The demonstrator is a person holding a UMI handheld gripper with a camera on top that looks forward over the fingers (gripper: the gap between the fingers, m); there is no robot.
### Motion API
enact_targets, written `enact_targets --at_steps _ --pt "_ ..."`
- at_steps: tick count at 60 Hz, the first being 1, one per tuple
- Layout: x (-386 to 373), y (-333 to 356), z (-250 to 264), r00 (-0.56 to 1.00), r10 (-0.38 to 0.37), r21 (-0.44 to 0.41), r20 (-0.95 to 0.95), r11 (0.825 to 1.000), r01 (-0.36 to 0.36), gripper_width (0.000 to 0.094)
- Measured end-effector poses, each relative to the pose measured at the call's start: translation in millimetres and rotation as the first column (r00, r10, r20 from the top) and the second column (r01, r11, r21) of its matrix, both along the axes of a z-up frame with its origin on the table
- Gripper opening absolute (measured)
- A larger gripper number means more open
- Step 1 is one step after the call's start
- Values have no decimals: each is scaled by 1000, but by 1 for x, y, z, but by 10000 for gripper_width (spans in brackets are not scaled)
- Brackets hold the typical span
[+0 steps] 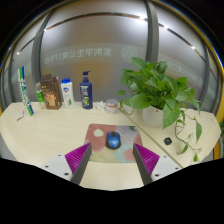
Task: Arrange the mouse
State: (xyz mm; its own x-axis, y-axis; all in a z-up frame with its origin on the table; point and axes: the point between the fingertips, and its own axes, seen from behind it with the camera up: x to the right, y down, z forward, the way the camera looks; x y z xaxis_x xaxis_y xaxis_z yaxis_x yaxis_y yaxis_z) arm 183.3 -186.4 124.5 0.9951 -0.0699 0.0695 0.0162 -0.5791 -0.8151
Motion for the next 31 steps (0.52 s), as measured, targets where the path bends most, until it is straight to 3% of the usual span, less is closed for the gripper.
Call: enact_targets --at_steps 15,31 --pt "-17 -84 33 999 -20 15 41 1000 19 852" --pt "-29 -115 49 999 -16 33 43 999 15 852"
